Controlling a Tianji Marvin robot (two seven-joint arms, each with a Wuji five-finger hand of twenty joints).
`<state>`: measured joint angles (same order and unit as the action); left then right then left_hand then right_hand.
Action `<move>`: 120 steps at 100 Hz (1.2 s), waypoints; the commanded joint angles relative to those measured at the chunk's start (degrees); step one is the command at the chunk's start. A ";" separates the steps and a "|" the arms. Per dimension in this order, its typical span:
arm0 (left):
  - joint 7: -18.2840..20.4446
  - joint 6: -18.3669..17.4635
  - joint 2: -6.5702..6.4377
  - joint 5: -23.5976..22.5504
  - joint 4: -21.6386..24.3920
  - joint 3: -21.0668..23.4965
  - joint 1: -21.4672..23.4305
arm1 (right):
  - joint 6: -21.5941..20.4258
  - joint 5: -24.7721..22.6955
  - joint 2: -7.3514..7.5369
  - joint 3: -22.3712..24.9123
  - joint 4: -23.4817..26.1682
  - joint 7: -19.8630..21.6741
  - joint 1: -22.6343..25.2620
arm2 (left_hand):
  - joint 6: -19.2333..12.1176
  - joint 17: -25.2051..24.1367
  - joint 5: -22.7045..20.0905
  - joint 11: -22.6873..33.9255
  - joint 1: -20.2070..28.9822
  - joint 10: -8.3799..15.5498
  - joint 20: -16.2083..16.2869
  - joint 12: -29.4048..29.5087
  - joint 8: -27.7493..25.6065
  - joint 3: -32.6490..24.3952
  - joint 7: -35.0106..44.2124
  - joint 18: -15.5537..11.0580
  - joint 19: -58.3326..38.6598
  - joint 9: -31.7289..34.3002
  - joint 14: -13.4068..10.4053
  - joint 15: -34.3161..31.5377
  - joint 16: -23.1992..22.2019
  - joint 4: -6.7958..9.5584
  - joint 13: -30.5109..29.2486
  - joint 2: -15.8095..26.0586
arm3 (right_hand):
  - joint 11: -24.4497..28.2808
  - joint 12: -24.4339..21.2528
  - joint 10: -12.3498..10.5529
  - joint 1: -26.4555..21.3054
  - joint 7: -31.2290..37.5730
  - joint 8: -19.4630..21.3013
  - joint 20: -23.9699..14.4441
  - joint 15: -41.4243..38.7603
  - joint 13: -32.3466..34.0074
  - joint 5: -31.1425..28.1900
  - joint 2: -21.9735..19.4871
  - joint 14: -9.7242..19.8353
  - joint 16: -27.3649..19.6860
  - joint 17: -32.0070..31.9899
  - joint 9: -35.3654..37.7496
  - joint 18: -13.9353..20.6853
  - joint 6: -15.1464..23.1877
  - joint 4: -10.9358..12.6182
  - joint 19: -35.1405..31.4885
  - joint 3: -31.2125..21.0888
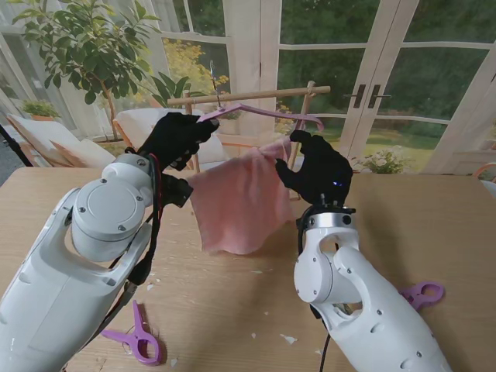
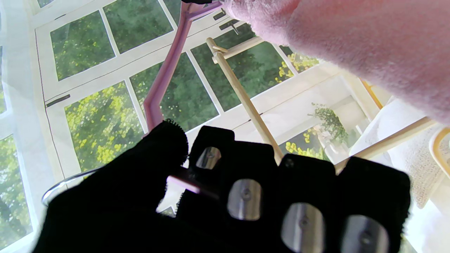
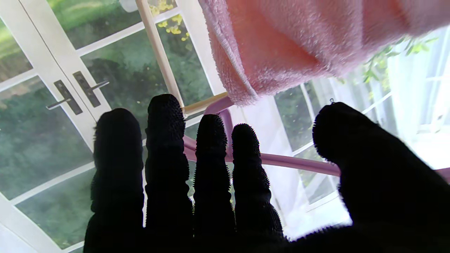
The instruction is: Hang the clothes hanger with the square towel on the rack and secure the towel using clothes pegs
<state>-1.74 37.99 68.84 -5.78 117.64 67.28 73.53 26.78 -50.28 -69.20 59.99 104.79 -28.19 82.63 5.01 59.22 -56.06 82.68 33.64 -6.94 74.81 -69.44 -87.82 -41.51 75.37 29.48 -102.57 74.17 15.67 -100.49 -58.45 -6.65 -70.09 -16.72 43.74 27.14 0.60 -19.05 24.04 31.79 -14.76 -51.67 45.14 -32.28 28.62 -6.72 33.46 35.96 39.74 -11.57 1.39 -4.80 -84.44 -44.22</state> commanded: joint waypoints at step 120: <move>2.82 -2.80 -0.78 -0.91 -0.83 -0.53 0.23 | -5.74 -16.36 5.57 35.27 10.28 22.32 39.42 | 1.83 1.71 -3.41 3.76 -1.00 2.39 3.63 0.01 -2.13 0.46 1.15 -1.34 -17.41 2.76 -0.41 -6.81 -0.25 0.81 -2.26 0.70 | -12.03 -7.96 -1.73 -2.64 -4.58 0.43 -21.99 21.73 -12.11 4.55 -2.98 1.13 -7.56 -17.18 -8.19 -1.65 6.43 3.37 26.51 2.38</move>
<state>0.07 35.50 67.83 -6.75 116.61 66.74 74.03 21.04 -66.20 -63.62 94.82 116.88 -7.37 121.07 5.02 59.22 -56.06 82.69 33.64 -6.95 75.04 -69.44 -87.83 -41.51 75.37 29.48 -102.57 74.17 15.69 -100.50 -58.45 -6.65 -70.09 -16.73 31.31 18.78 0.12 -21.62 19.99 31.73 -14.76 -31.17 35.45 -29.36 27.23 -6.64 25.89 20.82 33.70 -13.73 6.46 -3.78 -59.59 -42.79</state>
